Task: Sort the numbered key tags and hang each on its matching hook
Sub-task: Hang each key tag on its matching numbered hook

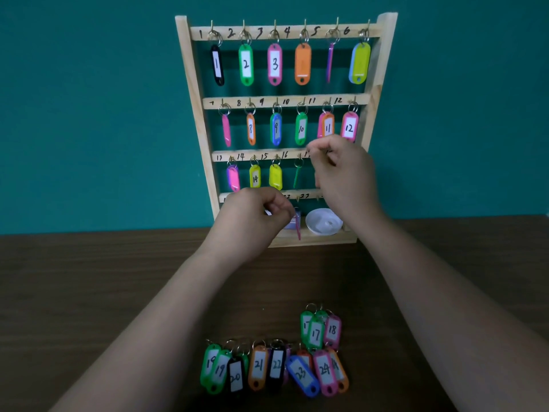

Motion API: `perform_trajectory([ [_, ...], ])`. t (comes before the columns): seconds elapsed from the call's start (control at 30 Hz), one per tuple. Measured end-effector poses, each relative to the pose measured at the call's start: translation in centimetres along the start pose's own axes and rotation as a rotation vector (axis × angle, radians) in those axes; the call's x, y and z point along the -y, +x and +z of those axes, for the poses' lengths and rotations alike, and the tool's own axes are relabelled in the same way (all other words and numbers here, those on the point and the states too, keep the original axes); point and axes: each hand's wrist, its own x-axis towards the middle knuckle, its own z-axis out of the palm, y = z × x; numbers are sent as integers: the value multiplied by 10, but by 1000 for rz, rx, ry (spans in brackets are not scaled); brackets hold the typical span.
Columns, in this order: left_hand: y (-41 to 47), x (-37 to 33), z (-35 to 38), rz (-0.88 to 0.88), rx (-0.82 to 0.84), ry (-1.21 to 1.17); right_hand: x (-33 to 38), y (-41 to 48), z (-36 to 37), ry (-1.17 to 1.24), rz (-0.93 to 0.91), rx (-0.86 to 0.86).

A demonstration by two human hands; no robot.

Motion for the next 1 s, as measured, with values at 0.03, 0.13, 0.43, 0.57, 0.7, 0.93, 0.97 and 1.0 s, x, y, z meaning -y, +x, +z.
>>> perform_trajectory([
  [0.03, 0, 0, 0, -4, -5, -11, 2, -5, -2, 39, 4, 13],
  [0.13, 0, 2, -2, -35, -41, -36, 7, -21, -6, 157, -3, 185],
  [0.43, -1, 3, -1, -117, -130, -118, -1, -40, -12, 118, -11, 450],
  [0.57, -2, 3, 0, -121, -123, -137, -3, -35, -14, 87, 18, 491],
  [0.7, -1, 6, -3, -157, -116, -166, -1, -22, -14, 76, 34, 384],
  [0.93, -9, 13, 1, -194, 13, -40, -6, 7, -7, 28, 55, 117],
  [0.97, -9, 13, 2, -203, 37, -23, -6, 10, -6, 24, 52, 99],
  [1.0, -10, 14, 3, -210, 59, -6, -6, 11, -4, 18, 49, 86],
])
